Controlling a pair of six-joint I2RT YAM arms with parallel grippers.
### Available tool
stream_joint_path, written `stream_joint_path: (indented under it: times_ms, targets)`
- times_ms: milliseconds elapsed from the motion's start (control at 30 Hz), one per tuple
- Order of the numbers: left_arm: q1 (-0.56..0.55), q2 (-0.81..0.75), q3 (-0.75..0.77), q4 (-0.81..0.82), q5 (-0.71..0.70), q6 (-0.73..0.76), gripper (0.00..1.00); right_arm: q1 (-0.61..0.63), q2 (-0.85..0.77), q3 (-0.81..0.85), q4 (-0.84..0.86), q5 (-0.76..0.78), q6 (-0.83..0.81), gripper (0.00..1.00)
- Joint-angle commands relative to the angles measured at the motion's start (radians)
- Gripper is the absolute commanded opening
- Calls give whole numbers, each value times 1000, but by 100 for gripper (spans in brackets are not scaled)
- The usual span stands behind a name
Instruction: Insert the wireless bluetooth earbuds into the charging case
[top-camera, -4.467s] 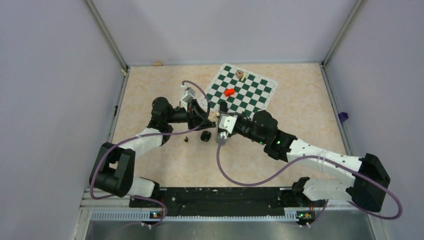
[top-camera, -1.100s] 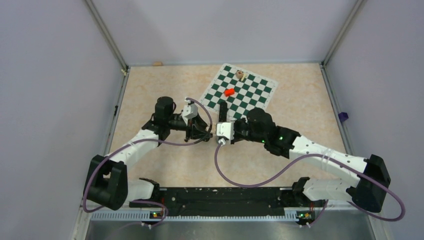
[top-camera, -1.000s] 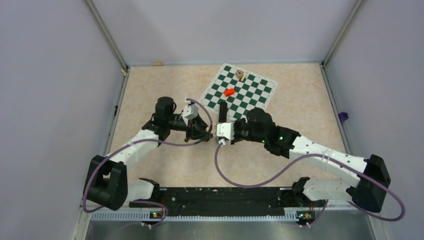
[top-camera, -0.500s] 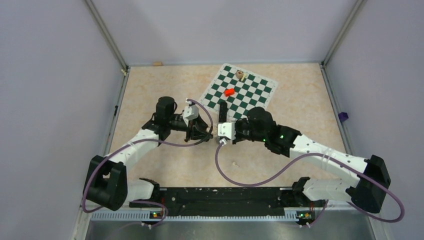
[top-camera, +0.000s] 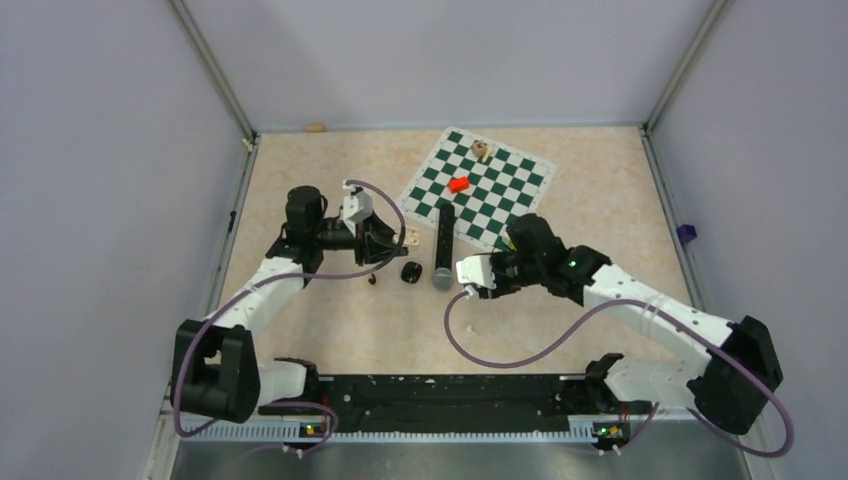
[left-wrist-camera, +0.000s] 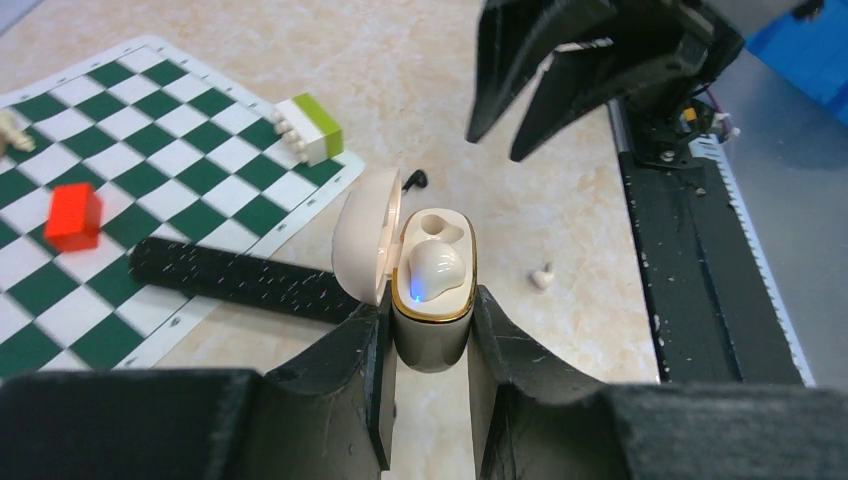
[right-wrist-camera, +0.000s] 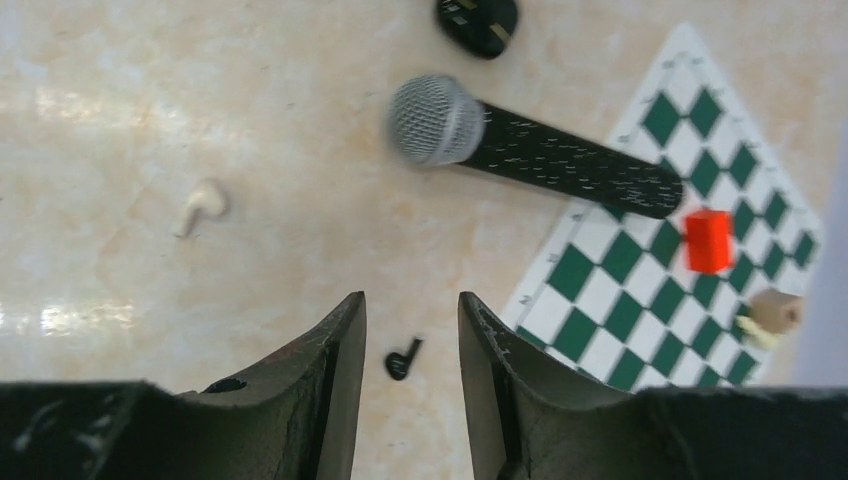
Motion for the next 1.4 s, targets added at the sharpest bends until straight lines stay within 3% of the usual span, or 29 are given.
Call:
stream_joint_path:
  times_ms: [0,167,267,333,667,1000,1133,1167,1367]
  targets:
    - [106,-22,48,22,42,-13,0,68,90,-12,-68,13,23,38]
    - [248,-42,83,-58,89,30,0,214,160,-48,-63,79,47,40]
    - [293,-62,136,-338,104,261,0,258,196,-63,-51,93,61,45]
    - [316,-69,151,-440,118,343,0,279,216,-86,-19,130,68,46]
    - [368,-122,76,-622,162,543,0,337,329,-161,203,291,157,59]
    - [370,-46,219,-1243,231,1155,0,336,324,-179,328,576,73,60]
    - [370,88,298,-1700,270,1668,0,337,298,-167,263,552,30,57]
    - [371,127,320,-1763,285,1702,0,336,283,-154,228,529,30,57]
    - [377,186,323,-1772,290,1723,0,336,194,-93,108,378,70,56]
